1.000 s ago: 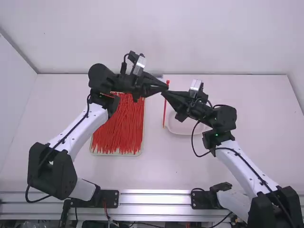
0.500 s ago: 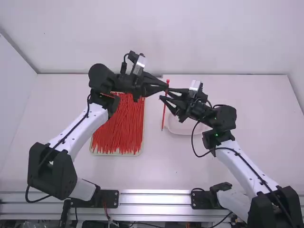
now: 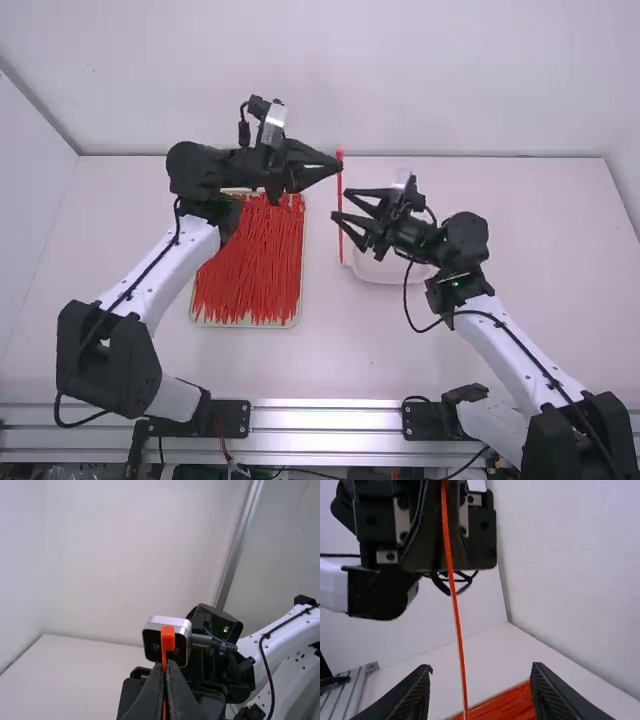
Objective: Fasten the cable tie
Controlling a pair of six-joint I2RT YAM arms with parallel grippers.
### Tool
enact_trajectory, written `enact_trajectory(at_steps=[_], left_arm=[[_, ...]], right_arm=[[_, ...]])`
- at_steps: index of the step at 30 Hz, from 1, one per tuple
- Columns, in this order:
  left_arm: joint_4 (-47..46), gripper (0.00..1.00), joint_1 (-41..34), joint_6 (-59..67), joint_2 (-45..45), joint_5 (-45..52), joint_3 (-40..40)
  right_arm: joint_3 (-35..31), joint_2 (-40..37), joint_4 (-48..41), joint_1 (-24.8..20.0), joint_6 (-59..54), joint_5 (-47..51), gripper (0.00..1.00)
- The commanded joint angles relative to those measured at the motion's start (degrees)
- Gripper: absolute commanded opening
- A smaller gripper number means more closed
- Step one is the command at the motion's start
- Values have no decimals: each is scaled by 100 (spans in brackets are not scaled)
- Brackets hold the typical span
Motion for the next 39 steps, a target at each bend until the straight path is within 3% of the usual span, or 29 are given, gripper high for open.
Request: enact_trajectory(at_steps=[1,20,27,36,38,39], left_arm=[[37,2,144,-376,0,-39,284],[-737,2,197,-450,0,-109,1093],[-739,2,260,-450,0,-249,1088],[-1117,2,308,-251,0,-323,1088],[-1305,2,332,-136,0,-332,1088],[-1305,2,332,-136,0,-332,1088]], right_arm=[[173,13,-129,2,-186,-44,54],[173,411,-212,15,-133,-525,53],[173,579,-216,201,-341,-796,38],[170,579,-260,186,-334,-946,25],[170,579,-260,190,-337,-946,16],[170,579,-260,190,-337,-946,16]])
